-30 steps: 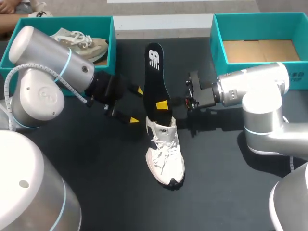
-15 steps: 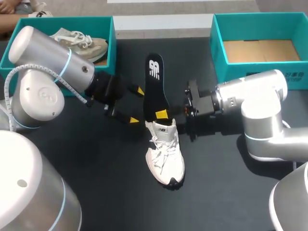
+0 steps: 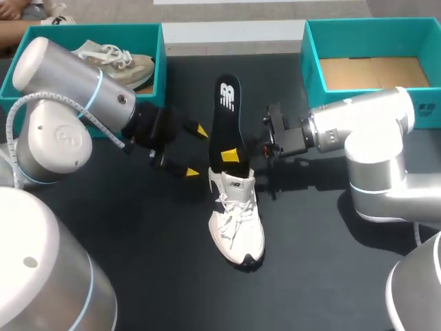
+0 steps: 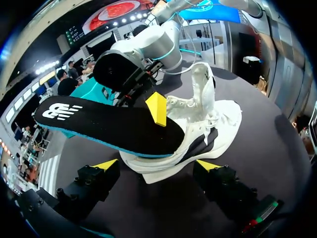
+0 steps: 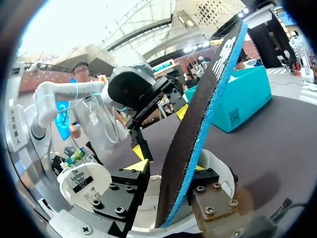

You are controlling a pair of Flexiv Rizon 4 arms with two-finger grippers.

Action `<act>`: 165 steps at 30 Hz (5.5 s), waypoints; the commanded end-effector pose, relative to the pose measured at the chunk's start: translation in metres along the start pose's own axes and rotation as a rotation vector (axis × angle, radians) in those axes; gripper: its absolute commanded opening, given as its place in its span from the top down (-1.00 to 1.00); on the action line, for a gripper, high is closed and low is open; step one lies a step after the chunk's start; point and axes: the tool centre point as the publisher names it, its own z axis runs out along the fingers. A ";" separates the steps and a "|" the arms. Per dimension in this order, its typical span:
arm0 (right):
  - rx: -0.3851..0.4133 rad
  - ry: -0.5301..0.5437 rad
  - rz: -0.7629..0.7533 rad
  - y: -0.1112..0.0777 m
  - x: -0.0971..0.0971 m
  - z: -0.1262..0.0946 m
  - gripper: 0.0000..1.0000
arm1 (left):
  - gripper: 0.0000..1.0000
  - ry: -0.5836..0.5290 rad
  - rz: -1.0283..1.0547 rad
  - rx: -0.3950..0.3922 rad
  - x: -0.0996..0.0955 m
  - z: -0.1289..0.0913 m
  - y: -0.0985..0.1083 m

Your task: Take the shoe out of the shoebox, open the shoe tongue, remove and reinsert the insole, then place the shoe into the shoebox

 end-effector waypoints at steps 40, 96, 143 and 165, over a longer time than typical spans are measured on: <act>0.190 0.012 0.154 -0.010 -0.004 -0.007 0.25 | -1.00 0.001 0.000 -0.002 0.000 0.000 0.000; 0.314 0.110 0.344 -0.057 0.023 -0.005 1.00 | -1.00 0.001 0.000 -0.002 0.000 0.000 0.000; 0.361 0.030 0.329 -0.034 0.013 -0.006 0.21 | -1.00 0.001 0.000 -0.002 0.000 0.000 0.000; 0.388 -0.136 0.226 0.033 0.034 -0.043 0.01 | -1.00 0.001 0.000 -0.002 0.000 0.000 0.000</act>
